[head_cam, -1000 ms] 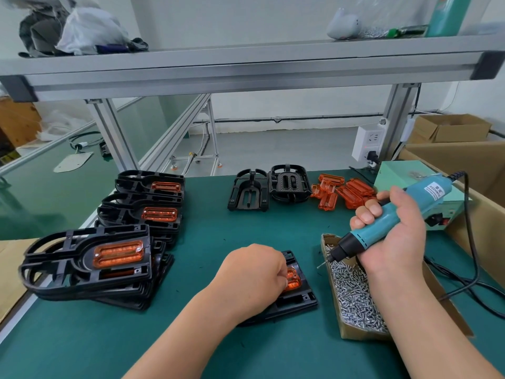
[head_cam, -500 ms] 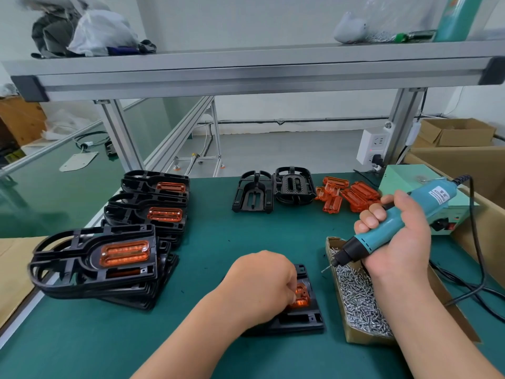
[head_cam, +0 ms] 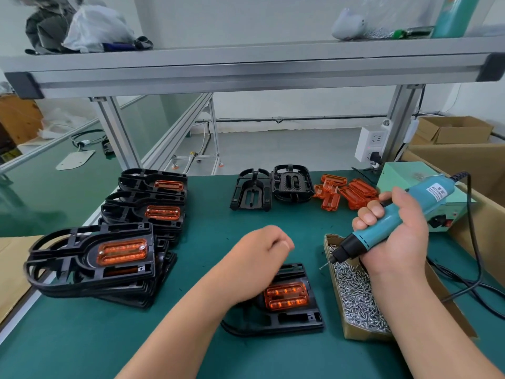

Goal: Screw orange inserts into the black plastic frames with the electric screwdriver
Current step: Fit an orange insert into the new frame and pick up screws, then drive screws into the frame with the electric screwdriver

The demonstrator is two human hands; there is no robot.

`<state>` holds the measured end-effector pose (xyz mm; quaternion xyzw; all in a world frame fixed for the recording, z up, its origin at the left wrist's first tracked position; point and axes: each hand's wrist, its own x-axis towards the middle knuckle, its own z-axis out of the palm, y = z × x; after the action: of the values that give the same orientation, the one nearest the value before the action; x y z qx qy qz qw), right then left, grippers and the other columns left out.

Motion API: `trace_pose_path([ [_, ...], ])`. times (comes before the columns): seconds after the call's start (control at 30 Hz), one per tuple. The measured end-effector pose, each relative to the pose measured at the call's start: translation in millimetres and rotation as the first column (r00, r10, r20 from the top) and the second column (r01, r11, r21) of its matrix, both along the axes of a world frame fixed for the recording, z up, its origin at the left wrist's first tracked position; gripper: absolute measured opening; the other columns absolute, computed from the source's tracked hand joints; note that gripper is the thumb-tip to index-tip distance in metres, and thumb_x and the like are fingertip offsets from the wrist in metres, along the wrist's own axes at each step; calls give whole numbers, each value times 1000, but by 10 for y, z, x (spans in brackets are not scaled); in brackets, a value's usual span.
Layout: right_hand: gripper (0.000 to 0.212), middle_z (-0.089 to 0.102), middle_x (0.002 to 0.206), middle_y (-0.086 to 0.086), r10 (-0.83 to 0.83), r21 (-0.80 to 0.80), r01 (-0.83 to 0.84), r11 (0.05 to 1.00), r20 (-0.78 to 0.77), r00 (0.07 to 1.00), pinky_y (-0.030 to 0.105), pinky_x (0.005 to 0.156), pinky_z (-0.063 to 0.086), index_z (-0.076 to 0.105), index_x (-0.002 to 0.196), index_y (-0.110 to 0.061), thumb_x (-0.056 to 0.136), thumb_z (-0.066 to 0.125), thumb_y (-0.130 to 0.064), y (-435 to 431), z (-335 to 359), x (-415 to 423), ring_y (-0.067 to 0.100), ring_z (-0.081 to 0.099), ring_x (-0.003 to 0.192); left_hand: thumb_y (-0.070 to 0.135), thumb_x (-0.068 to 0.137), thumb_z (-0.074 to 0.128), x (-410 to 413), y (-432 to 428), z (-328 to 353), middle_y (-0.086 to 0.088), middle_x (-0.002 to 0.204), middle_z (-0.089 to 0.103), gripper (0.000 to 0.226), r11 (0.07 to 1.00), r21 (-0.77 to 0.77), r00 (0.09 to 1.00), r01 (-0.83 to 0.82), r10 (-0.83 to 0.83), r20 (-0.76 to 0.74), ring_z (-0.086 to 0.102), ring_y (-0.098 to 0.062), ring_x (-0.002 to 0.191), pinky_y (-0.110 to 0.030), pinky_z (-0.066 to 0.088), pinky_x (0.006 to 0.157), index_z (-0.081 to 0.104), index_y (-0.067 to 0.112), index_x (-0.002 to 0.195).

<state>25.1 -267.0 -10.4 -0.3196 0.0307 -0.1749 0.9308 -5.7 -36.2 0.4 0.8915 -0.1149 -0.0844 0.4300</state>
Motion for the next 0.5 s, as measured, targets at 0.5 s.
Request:
trace_pose_path([
  [0.5,20,45,70,-3,0,-25,0,1000,-4,1000,24,55,42,56,86,-18,102,59,-29,7,-5,1,12,44,58,19,105,58,49,100,2,-6,79,73,15,925,-381,959,1,-108,-261,58,-14,55,-28,55,54,67,8,99],
])
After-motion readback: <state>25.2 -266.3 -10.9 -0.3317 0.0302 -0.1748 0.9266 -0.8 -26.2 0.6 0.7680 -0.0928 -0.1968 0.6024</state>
